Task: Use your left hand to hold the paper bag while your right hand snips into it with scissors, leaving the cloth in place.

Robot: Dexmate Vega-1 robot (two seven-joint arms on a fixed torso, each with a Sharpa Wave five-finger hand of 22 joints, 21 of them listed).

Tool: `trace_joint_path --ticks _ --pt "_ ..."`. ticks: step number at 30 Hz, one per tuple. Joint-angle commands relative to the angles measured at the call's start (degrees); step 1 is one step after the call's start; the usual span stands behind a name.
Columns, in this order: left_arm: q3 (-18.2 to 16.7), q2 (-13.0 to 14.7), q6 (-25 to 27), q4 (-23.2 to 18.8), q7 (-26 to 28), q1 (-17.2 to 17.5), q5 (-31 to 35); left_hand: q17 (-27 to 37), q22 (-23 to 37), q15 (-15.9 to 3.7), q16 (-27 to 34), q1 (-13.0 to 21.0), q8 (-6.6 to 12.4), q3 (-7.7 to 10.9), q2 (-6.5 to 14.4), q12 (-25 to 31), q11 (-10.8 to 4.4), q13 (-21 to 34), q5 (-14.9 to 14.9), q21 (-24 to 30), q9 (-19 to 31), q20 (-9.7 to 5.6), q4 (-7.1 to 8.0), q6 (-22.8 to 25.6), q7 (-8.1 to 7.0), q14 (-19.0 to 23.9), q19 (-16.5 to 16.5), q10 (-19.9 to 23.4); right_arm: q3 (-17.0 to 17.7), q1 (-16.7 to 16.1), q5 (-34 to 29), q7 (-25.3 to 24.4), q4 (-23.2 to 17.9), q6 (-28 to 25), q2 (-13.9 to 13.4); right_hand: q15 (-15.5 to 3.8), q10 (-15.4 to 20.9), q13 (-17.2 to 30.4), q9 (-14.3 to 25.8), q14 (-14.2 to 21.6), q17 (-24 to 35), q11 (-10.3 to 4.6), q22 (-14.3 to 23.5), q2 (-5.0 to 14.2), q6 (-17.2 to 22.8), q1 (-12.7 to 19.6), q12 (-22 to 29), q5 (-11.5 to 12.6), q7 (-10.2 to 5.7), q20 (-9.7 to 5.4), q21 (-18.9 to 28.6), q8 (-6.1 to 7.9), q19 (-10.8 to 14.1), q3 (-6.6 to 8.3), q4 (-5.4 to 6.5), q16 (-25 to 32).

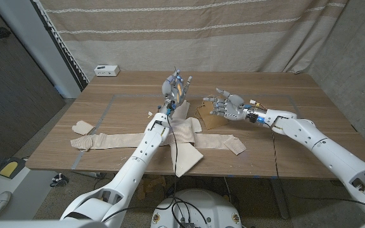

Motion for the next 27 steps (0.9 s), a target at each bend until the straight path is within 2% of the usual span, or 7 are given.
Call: trace_joint_path --ticks 1,14,16,17,22,24,27 --pt "0.3 -0.3 -0.2 -0.7 0.2 0.4 0.0 0.1 0.1 -0.13 -0.2 0.1 0.45 0.49 0.6 1.9 -2.72 9.4 0.3 0.3 0.2 -6.09 0.03 2.2 -2.24 0.7 -0.3 3.2 -1.3 1.8 -1.0 2.4 2.0 -0.4 1.5 -4.54 -0.4 0.6 0.2 -0.2 0.8 -0.06 0.9 -0.01 -1.2 0.8 0.4 -0.1 0.45 0.12 0.7 -0.06 -0.5 0.05 -0.68 0.8" --pt "0.2 -0.3 -1.2 -2.1 1.1 1.4 0.1 -0.2 0.1 -0.14 -1.3 0.0 0.35 0.63 0.6 1.2 -2.72 8.7 0.3 0.3 -0.1 -6.06 -0.07 2.4 -2.24 0.7 -0.4 3.5 -1.9 2.6 -1.2 2.8 2.8 -1.4 2.6 -4.71 -0.7 0.9 0.2 -1.8 1.4 0.11 1.4 0.44 -1.9 1.9 0.5 -0.1 0.53 0.27 1.2 0.02 -1.8 0.60 -1.09 1.7" --pt "0.2 -0.3 -1.3 -2.2 1.2 1.6 0.1 -0.3 0.1 -0.15 -1.4 0.0 0.41 0.64 0.6 1.1 -2.73 8.7 0.3 0.3 0.0 -6.08 -0.10 2.5 -2.18 0.9 -0.4 3.4 -2.0 2.6 -1.4 2.4 2.4 -1.5 2.5 -4.73 0.0 0.7 0.2 -1.9 1.4 0.52 1.4 0.66 -1.7 2.4 0.7 -0.1 -0.27 0.39 1.3 0.16 -2.0 0.89 -1.27 1.9" --pt "0.3 -0.3 -1.3 -2.2 1.2 1.6 0.1 -0.3 0.1 -0.14 -1.4 0.0 0.42 0.64 0.6 1.0 -2.72 8.5 0.3 0.3 0.1 -6.08 -0.13 2.4 -2.21 1.0 -0.4 3.5 -2.1 2.7 -1.7 2.5 2.3 -1.5 2.4 -4.63 -0.3 1.3 0.2 -2.1 1.4 0.82 1.4 0.63 -1.9 2.7 0.9 -0.2 -1.33 0.41 1.4 0.15 -2.3 1.00 -1.38 2.2" --pt "0.4 -0.2 -1.4 -2.2 0.9 1.5 0.1 -0.3 0.1 -0.15 -1.6 0.0 0.42 0.63 0.5 1.1 -2.74 8.8 0.3 0.4 0.0 -6.15 -0.16 2.6 -2.26 1.3 -0.4 3.6 -2.6 3.1 -2.2 2.5 2.2 -1.8 2.5 -4.21 -0.9 3.6 0.2 -2.4 3.5 0.57 1.4 0.11 -2.2 3.2 2.2 -0.3 -1.70 0.98 1.6 0.24 -3.2 1.00 -1.58 4.4" --pt "0.4 -0.2 -1.4 -2.1 0.8 1.5 0.1 -0.4 0.1 -0.15 -1.7 0.0 0.33 0.65 0.6 0.7 -2.72 8.3 0.3 0.4 -0.2 -6.18 -0.19 2.6 -2.29 1.4 -0.4 3.4 -2.6 3.1 -2.2 2.3 2.0 -1.9 2.5 -4.30 -0.4 7.0 0.2 -2.3 6.5 -0.31 1.7 -0.19 -1.8 3.6 4.8 -0.3 -2.02 1.26 2.4 0.47 -3.5 1.00 -1.61 7.4" --pt "0.4 -0.1 -1.4 -2.2 0.6 1.4 0.1 -0.3 0.1 -0.14 -1.7 0.0 0.41 0.66 0.5 0.9 -2.74 8.5 0.3 0.4 0.0 -6.04 -0.21 2.5 -2.35 1.6 -0.3 3.7 -2.6 2.8 -2.3 1.3 1.1 -2.3 2.3 -4.55 1.6 10.4 0.2 -2.5 8.0 -0.21 1.8 -0.26 -0.9 3.8 8.0 -0.3 -2.05 1.38 3.2 0.69 -3.4 0.99 -1.50 9.1"
